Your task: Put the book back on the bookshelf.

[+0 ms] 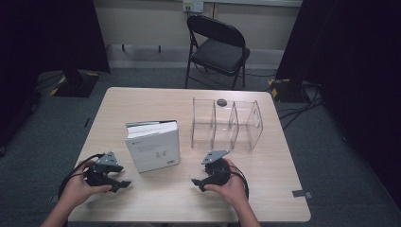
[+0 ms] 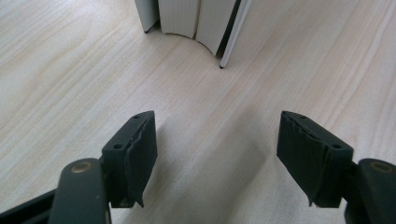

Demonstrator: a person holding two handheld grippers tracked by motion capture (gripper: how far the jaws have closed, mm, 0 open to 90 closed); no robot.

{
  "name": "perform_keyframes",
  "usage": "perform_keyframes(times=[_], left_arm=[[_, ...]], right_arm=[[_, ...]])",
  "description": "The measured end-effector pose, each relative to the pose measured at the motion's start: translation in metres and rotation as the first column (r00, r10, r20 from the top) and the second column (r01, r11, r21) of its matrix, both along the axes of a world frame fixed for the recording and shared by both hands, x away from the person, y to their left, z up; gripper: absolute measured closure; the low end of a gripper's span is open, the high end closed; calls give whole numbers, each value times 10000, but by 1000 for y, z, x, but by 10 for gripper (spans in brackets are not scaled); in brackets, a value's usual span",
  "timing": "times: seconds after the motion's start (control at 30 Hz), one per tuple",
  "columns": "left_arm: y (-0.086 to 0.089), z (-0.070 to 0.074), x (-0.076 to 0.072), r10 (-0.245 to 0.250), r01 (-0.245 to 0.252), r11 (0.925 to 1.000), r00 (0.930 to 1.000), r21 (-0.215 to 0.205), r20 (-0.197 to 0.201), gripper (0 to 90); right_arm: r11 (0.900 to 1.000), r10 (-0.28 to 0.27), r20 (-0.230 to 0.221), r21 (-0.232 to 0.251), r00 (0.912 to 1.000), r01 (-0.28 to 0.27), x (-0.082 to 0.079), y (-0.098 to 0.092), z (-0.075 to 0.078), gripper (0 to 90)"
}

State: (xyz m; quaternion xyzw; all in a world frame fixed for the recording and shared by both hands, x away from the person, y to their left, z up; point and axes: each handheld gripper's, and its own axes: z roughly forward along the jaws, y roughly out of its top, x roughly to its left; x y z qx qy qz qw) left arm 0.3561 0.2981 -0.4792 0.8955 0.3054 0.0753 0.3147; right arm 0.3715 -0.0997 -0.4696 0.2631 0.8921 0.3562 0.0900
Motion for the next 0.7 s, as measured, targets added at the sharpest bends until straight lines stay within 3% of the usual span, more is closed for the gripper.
perform_keyframes(times=[0.13, 0.33, 0.47, 0.6, 0.7], left_arm=[[-1, -2, 0, 103, -105, 9999, 9998, -129, -145, 274], [-1, -6, 0, 93, -92, 10000, 9999, -20, 106, 243], [-1, -7, 1, -15, 15, 10000, 9999, 20, 147, 220], [-1, -12, 0, 37, -35, 10000, 9983, -32, 585, 165], [0, -11, 0, -150, 146, 9999, 9984, 93, 540, 146]], right_arm=[[9998, 167, -3, 67, 9999, -167, 3, 2, 4, 148], [9993, 351, -127, 143, 9993, -349, 8, 3, 12, 148], [9978, 652, 64, 135, 9979, -652, 11, 7, 19, 151], [9964, 847, 90, 45, 9964, -848, 13, 11, 26, 151], [9955, 949, -3, 48, 9955, -949, 15, 14, 29, 152]])
